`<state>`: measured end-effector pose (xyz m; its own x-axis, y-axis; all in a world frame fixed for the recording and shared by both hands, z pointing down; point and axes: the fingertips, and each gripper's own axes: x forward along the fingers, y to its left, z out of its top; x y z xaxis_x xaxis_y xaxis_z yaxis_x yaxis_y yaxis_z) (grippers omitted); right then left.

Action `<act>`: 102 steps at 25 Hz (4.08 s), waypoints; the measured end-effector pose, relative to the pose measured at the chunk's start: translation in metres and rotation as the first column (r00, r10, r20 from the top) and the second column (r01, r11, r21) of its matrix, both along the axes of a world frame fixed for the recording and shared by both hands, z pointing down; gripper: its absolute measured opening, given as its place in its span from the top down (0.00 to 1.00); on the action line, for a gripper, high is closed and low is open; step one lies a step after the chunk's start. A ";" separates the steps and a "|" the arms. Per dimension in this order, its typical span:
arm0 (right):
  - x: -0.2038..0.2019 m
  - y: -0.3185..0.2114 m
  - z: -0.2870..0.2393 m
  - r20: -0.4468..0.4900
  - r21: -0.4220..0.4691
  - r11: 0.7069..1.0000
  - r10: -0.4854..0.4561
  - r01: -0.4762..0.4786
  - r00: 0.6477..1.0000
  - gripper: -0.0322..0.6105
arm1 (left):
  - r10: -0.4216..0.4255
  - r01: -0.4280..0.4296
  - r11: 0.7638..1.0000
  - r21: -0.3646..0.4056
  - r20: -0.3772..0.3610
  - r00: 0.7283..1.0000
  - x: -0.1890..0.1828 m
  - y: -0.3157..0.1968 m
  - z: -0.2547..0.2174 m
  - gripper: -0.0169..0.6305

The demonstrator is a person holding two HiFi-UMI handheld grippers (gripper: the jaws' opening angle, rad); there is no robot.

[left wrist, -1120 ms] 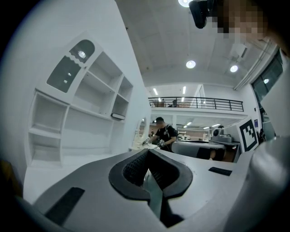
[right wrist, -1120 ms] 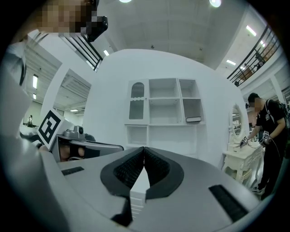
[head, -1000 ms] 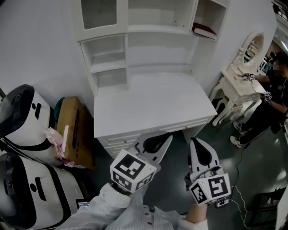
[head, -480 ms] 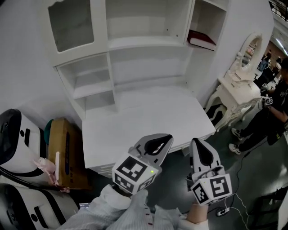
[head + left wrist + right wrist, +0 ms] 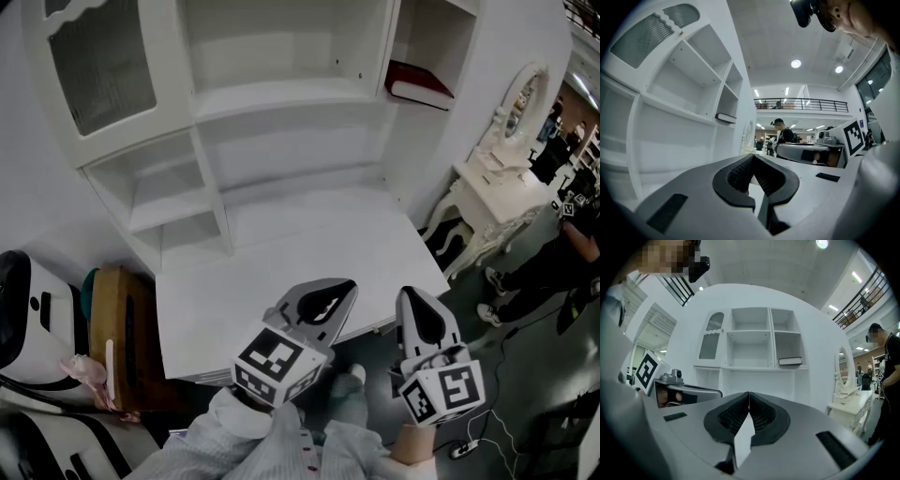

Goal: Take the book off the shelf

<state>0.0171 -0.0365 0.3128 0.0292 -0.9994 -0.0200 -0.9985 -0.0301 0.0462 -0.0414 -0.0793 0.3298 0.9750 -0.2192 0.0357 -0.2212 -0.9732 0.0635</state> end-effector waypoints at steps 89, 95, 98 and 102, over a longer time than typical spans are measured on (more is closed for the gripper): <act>0.311 -0.239 -0.026 -0.003 -0.020 0.933 -0.361 0.361 0.933 0.93 | -0.472 0.155 0.554 0.818 0.155 0.868 0.344 -0.254 -0.158 0.42; 0.317 -0.238 -0.024 0.007 -0.019 0.937 -0.347 0.348 0.938 0.93 | -0.533 0.039 0.432 0.901 0.221 0.817 0.359 -0.264 -0.156 0.40; 0.318 -0.238 -0.024 0.009 -0.021 0.939 -0.344 0.344 0.939 0.93 | -0.538 -0.030 0.403 0.915 0.264 0.800 0.368 -0.270 -0.150 0.40; 0.320 -0.238 -0.022 0.011 -0.025 0.940 -0.341 0.341 0.940 0.93 | -0.535 -0.077 0.390 0.917 0.294 0.792 0.377 -0.276 -0.147 0.40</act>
<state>0.3372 -0.2745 0.2905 -0.3138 -0.9495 0.0051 -0.9488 0.3137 0.0355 0.3361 -0.3553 0.1830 0.7678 -0.6336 0.0951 -0.1386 -0.3092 -0.9408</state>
